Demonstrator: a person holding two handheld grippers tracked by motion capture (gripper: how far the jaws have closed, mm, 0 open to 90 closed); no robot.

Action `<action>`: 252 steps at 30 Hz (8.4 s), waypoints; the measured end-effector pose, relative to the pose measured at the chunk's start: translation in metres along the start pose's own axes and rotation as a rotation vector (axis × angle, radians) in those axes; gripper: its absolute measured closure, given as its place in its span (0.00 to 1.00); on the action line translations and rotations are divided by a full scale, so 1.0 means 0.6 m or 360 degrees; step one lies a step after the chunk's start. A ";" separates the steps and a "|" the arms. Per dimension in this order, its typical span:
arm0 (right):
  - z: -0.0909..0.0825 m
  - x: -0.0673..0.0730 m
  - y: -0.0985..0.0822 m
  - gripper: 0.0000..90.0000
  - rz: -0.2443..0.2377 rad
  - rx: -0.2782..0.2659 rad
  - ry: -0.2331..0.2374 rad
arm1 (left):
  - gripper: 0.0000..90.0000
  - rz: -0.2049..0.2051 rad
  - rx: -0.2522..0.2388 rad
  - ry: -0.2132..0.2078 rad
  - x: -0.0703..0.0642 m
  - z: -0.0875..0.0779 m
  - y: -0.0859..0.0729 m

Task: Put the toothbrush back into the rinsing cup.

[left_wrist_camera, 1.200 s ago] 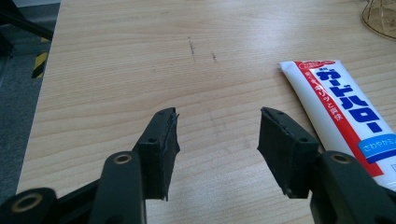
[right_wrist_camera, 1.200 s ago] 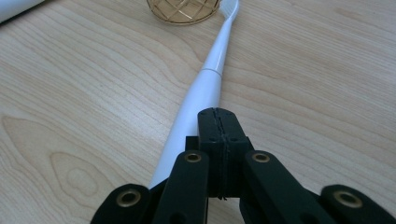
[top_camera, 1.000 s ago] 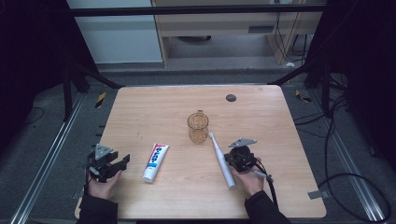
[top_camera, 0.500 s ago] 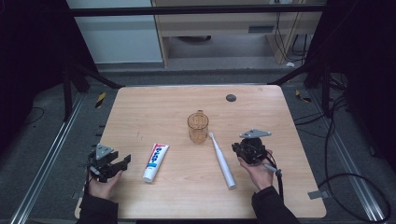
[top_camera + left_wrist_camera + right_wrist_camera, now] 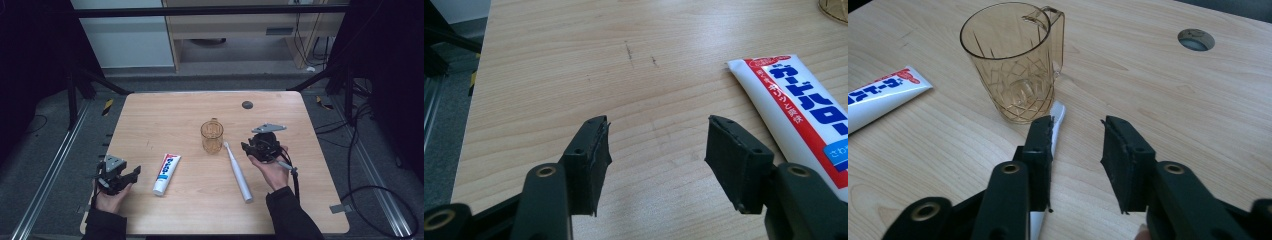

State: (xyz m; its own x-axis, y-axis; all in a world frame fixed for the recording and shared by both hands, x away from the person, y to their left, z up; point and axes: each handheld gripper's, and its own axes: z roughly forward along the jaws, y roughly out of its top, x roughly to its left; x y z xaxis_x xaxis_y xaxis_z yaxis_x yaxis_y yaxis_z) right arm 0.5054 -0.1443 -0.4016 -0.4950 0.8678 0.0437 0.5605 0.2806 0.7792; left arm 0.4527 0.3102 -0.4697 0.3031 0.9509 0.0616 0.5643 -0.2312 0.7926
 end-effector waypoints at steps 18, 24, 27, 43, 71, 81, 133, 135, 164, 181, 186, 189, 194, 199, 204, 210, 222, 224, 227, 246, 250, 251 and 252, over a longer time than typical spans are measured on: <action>0.061 0.031 0.007 0.65 -0.0053 0.0204 0.0053 | 0.47 -0.0005 -0.0017 0.0016 0.002 -0.001 0.000; 0.078 0.034 -0.004 0.63 -0.0047 0.0294 0.0070 | 0.46 -0.0016 -0.0014 0.0019 0.002 -0.003 0.001; 0.084 0.035 -0.009 0.63 -0.0045 0.0334 0.0078 | 0.46 -0.0030 -0.0009 0.0011 0.003 -0.002 0.001; 0.112 0.042 -0.031 0.62 -0.0048 0.0508 0.0072 | 0.44 -0.0050 -0.0009 -0.0005 0.005 -0.005 0.002; 0.136 0.047 -0.038 0.63 -0.0010 0.0765 0.0057 | 0.44 -0.0041 0.0005 -0.0013 0.004 -0.004 0.001; 0.139 0.048 -0.041 0.66 -0.0018 0.0798 0.0042 | 0.45 -0.0041 0.0009 -0.0016 0.004 -0.003 0.001; -0.005 0.009 0.010 0.75 0.0170 -0.0178 0.0057 | 0.45 -0.0063 -0.0016 -0.0030 0.002 -0.006 0.002; -0.007 0.009 0.014 0.75 0.0195 -0.0242 0.0056 | 0.45 -0.0068 -0.0022 -0.0031 0.002 -0.007 0.002; 0.011 0.028 0.078 0.75 0.0299 -0.0894 0.0019 | 0.43 -0.0089 -0.0060 -0.0048 0.005 -0.010 0.001; 0.035 0.050 0.127 0.75 0.0268 -0.1029 0.0038 | 0.42 -0.0099 -0.0075 -0.0060 0.006 -0.012 0.001; 0.047 0.052 0.137 0.75 0.0256 -0.1041 0.0030 | 0.42 -0.0092 -0.0078 -0.0059 0.007 -0.012 0.001; 0.056 0.053 0.142 0.75 0.0254 -0.1061 0.0037 | 0.42 -0.0096 -0.0080 -0.0059 0.007 -0.013 0.001; 0.070 0.052 0.145 0.75 0.0261 -0.1060 0.0028 | 0.42 -0.0098 -0.0092 -0.0061 0.006 -0.013 0.001; 0.084 0.052 0.143 0.75 0.0255 -0.1053 0.0014 | 0.42 -0.0097 -0.0095 -0.0063 0.006 -0.013 0.001; 0.097 0.052 0.141 0.75 0.0258 -0.1036 0.0021 | 0.42 -0.0093 -0.0095 -0.0061 0.005 -0.014 0.001; 0.112 0.055 0.137 0.75 0.0252 -0.1002 0.0024 | 0.42 -0.0098 -0.0097 -0.0062 0.006 -0.013 0.001; 0.136 0.057 0.118 0.75 0.0238 -0.0921 0.0022 | 0.42 -0.0097 -0.0097 -0.0062 0.006 -0.013 0.001; 0.140 0.056 0.114 0.75 0.0242 -0.0902 0.0022 | 0.42 -0.0096 -0.0097 -0.0061 0.006 -0.013 0.001; 0.143 0.054 0.110 0.75 0.0240 -0.0886 0.0019 | 0.42 -0.0091 -0.0091 -0.0061 0.006 -0.013 0.001; 0.155 0.063 0.096 0.75 0.0181 -0.0735 0.0009 | 0.42 -0.0087 -0.0088 -0.0063 0.006 -0.013 0.001; 0.155 0.063 0.095 0.75 0.0164 -0.0696 0.0010 | 0.42 -0.0088 -0.0088 -0.0065 0.005 -0.012 0.001; 0.155 0.062 0.094 0.75 0.0162 -0.0686 0.0010 | 0.42 -0.0087 -0.0088 -0.0065 0.005 -0.012 0.001; 0.155 0.062 0.094 0.75 0.0157 -0.0675 0.0009 | 0.42 -0.0090 -0.0090 -0.0066 0.005 -0.012 0.001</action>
State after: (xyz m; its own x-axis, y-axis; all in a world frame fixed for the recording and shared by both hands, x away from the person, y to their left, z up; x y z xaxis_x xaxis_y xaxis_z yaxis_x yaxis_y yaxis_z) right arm 0.5800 -0.0582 -0.4142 -0.4572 0.8793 0.1334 0.2837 0.0020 0.9589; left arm 0.4483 0.3143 -0.4648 0.3040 0.9526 -0.0086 0.5378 -0.1641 0.8270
